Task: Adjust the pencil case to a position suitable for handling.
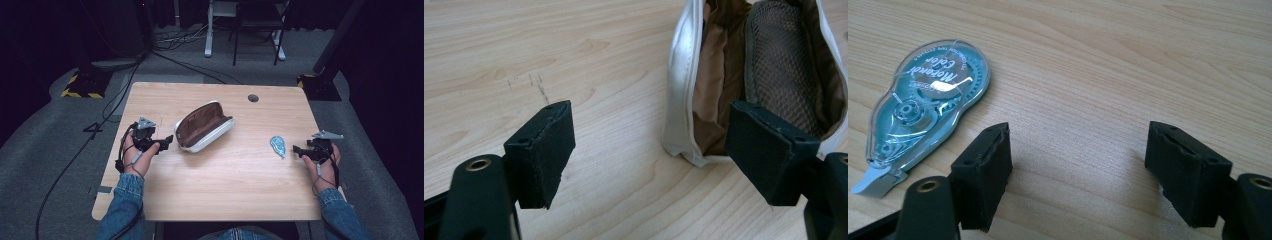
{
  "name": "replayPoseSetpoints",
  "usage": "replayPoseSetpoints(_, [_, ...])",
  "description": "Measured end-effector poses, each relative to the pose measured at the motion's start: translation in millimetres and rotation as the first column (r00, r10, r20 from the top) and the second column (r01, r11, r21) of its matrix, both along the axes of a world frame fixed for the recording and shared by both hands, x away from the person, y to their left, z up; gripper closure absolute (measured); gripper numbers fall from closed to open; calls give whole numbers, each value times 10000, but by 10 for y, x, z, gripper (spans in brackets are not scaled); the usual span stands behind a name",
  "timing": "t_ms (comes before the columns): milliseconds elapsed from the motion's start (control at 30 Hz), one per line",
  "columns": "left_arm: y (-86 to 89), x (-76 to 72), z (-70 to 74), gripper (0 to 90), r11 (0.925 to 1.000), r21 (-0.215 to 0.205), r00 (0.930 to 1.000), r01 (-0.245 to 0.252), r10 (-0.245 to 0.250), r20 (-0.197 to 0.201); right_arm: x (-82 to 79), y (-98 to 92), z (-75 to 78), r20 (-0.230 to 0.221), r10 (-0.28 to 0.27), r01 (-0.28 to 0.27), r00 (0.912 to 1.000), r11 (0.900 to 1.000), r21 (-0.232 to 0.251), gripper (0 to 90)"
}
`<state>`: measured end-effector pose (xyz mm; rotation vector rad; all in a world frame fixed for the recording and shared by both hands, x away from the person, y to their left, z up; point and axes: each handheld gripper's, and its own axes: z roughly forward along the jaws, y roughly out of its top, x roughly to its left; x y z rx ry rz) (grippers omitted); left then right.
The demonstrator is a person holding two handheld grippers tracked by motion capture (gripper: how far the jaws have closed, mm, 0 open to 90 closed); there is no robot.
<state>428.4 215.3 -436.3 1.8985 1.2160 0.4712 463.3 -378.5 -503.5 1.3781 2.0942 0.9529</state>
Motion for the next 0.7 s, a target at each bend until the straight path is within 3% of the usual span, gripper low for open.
replayPoseSetpoints(300, [-134, 104, 46, 189, 9994, -167, 9994, 288, -285, 178, -10, 5, 2, 46, 175, -176, 9998, 9998, 31, 322])
replayPoseSetpoints(700, [-318, 277, -29, 160, 9979, -88, 9974, 649, -646, 316, -10, 5, 2, 41, 174, -174, 9998, 9998, 30, 322])
